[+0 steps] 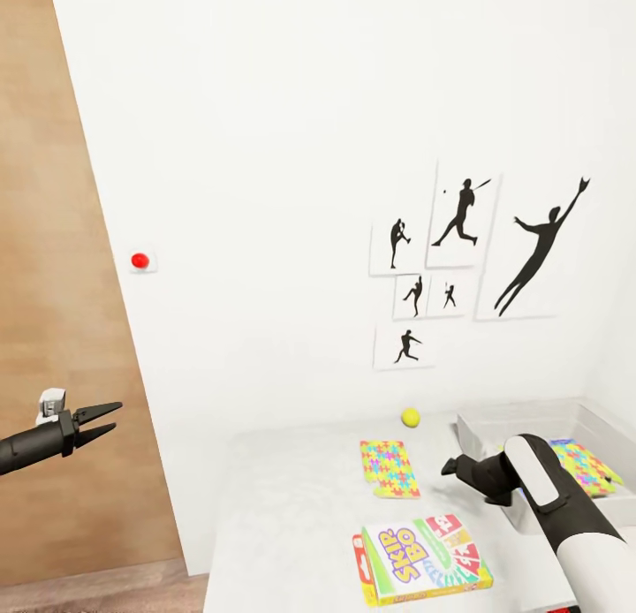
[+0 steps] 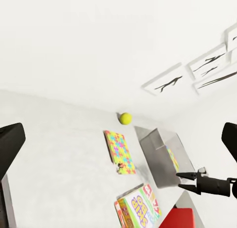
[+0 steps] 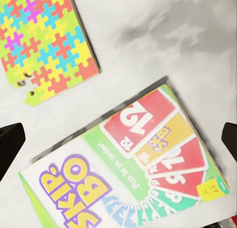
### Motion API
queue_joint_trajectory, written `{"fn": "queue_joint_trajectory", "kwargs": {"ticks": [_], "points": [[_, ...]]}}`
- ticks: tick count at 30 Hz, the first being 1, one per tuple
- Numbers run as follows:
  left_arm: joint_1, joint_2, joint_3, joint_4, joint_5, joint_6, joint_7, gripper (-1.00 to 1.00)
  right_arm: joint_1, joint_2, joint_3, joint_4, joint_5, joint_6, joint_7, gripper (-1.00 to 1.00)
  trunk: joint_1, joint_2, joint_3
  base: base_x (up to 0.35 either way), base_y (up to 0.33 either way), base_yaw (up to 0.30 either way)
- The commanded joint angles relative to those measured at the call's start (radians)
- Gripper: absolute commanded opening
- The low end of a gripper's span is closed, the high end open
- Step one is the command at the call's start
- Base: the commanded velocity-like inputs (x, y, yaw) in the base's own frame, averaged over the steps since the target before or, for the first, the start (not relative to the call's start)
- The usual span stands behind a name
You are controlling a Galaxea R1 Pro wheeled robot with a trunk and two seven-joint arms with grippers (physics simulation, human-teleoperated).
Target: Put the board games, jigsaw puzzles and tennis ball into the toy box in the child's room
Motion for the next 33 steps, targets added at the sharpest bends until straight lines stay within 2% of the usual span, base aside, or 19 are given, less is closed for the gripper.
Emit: {"fn": "queue_joint_trajectory", "kwargs": {"ticks": [1,8,33], "points": [[0.0,0.0,0.0,0.0,0.003,0.008,-0.001,1.0,0.0,0.0,-0.001,0.0,-0.007,0.002,-0.01,1.0,0.0,-0.001,-0.002,0.0,0.0,0.0],[0.0,0.0,0.0,0.0,0.003,0.008,-0.001,1.0,-0.001,0.0,-0.001,0.002,0.009,0.002,-0.009,1.0,0.0,-0.001,-0.014,0.0,0.0,0.0],[0.0,-0.001,0.0,0.0,0.002,0.007,0.0,1.0,-0.015,0.0,-0.001,0.006,0.013,0.002,-0.01,1.0,0.0,-0.001,-0.055,0.0,0.0,0.0]]}}
